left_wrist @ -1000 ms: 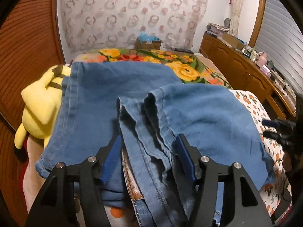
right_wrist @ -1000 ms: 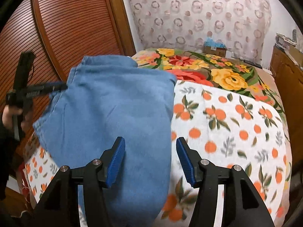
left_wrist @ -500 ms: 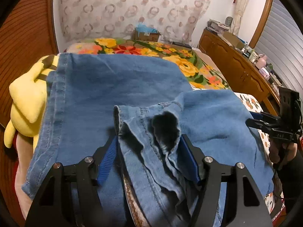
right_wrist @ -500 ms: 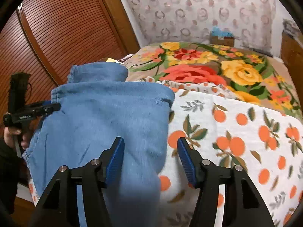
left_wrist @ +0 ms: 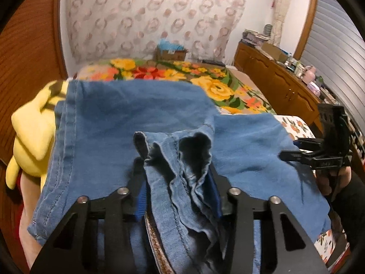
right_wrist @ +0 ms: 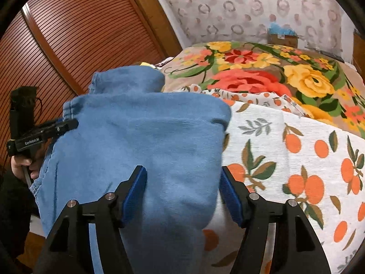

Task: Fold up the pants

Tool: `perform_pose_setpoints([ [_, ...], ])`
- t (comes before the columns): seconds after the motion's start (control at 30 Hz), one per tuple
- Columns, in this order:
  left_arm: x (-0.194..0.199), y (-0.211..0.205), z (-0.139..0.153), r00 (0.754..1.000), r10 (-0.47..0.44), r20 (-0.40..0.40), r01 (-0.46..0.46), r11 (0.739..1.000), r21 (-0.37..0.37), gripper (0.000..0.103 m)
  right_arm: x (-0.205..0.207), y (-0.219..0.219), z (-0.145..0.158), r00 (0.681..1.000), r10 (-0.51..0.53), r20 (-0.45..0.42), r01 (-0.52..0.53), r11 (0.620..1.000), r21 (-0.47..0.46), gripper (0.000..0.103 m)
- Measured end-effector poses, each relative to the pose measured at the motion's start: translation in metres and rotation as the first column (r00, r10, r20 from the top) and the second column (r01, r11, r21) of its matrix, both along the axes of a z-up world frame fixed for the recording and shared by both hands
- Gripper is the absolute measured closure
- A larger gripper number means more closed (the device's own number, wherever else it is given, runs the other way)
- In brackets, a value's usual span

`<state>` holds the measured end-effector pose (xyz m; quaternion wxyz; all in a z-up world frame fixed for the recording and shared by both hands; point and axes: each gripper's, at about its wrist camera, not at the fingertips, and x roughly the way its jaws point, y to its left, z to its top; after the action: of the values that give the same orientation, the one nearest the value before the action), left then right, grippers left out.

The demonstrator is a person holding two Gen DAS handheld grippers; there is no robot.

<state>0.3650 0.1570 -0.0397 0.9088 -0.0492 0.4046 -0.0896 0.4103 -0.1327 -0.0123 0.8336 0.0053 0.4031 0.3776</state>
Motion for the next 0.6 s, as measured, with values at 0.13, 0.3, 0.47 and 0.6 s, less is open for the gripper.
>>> perform_pose_setpoints([
  [0.13,0.000,0.000,0.002,1.000,-0.011,0.005,0.011,1.000,-0.003,0.071,-0.001,-0.003,0.002,1.000,0.018,0.006,-0.018,1.000,-0.009,0.071],
  [0.3,-0.027,-0.016,0.029,0.993,-0.027,0.113,0.024,0.999,0.022,0.079,-0.020,-0.014,0.019,0.997,0.009,0.082,-0.012,0.999,0.030,0.093],
  [0.47,-0.064,-0.026,0.074,0.976,-0.040,0.215,0.037,0.999,0.017,0.080,-0.058,-0.028,0.055,0.980,-0.021,0.196,0.011,0.999,0.051,0.094],
  [0.6,-0.090,-0.020,0.105,0.961,-0.030,0.274,0.026,0.999,0.021,0.080,-0.093,-0.035,0.089,0.959,-0.034,0.281,0.016,0.998,0.067,0.095],
])
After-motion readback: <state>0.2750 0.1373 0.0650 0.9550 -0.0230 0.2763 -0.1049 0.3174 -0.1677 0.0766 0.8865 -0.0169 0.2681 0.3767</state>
